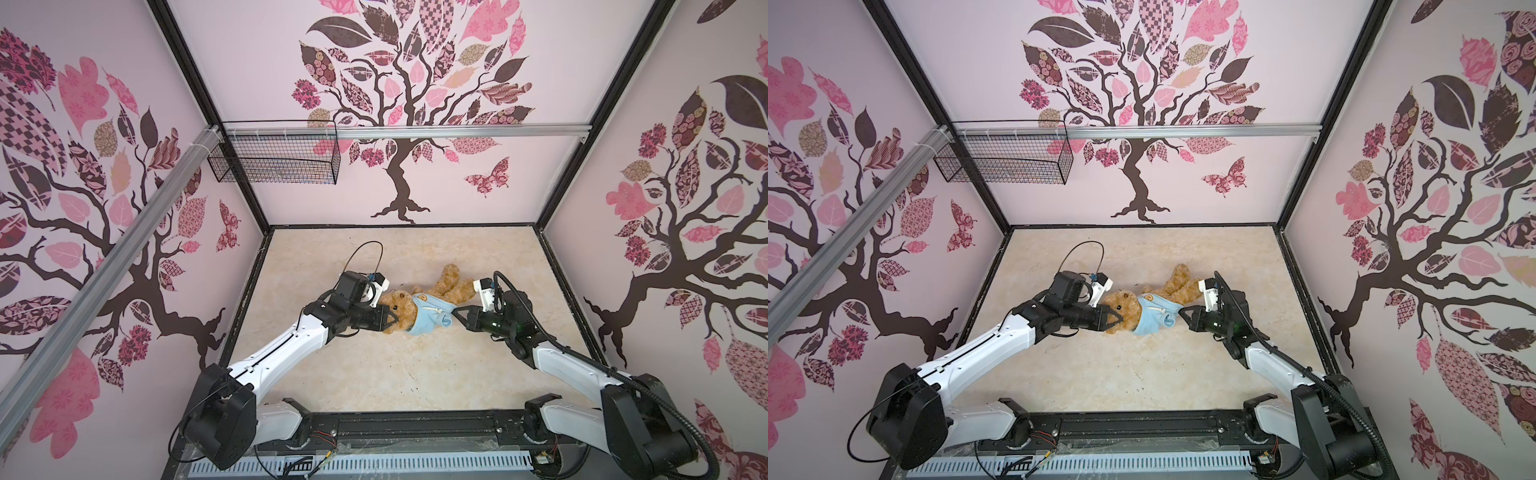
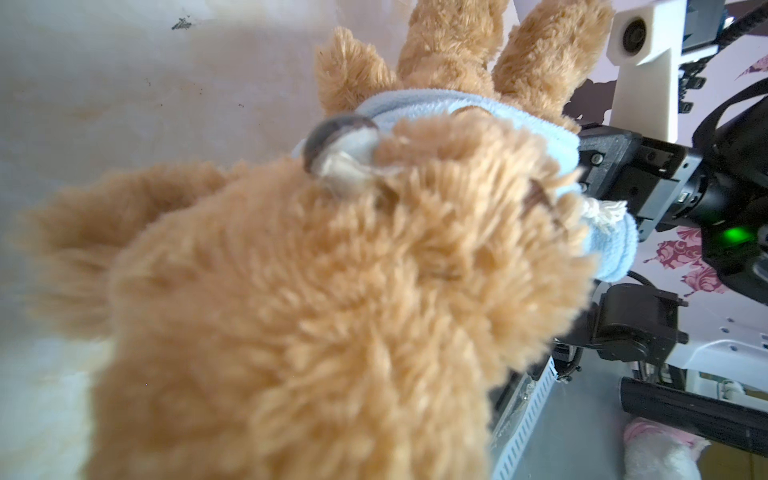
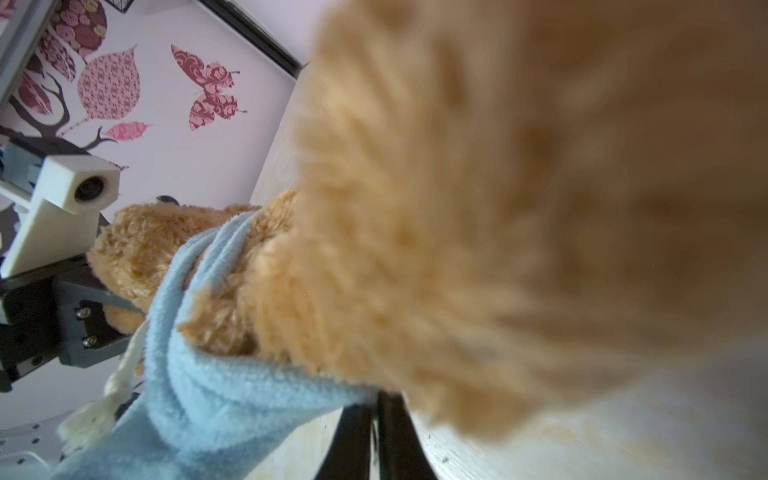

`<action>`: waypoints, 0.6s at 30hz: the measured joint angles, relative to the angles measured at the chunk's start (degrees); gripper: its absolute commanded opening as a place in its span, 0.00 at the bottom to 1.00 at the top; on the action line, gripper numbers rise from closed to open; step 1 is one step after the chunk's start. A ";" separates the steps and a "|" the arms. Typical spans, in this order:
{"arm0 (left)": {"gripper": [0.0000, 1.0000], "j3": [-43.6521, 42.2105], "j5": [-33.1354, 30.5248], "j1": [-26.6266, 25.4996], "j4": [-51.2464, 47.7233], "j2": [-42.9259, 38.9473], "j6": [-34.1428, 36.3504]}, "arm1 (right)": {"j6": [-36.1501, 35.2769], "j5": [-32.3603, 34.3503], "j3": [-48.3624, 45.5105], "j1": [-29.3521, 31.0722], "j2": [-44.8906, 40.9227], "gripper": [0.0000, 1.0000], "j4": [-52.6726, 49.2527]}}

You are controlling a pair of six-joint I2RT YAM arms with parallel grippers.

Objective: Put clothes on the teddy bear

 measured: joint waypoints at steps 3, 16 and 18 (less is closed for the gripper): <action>0.00 -0.94 -1.36 -0.57 2.08 0.02 1.64 | -1.62 0.17 0.02 0.09 -3.43 0.21 -5.05; 0.00 -8.17 -5.51 -2.99 8.31 0.81 7.37 | -2.56 1.29 10.16 7.06 -2.75 0.31 -10.97; 0.00 -8.44 -6.01 -3.15 8.44 1.03 7.78 | -2.43 1.42 11.78 7.65 2.34 0.28 -9.86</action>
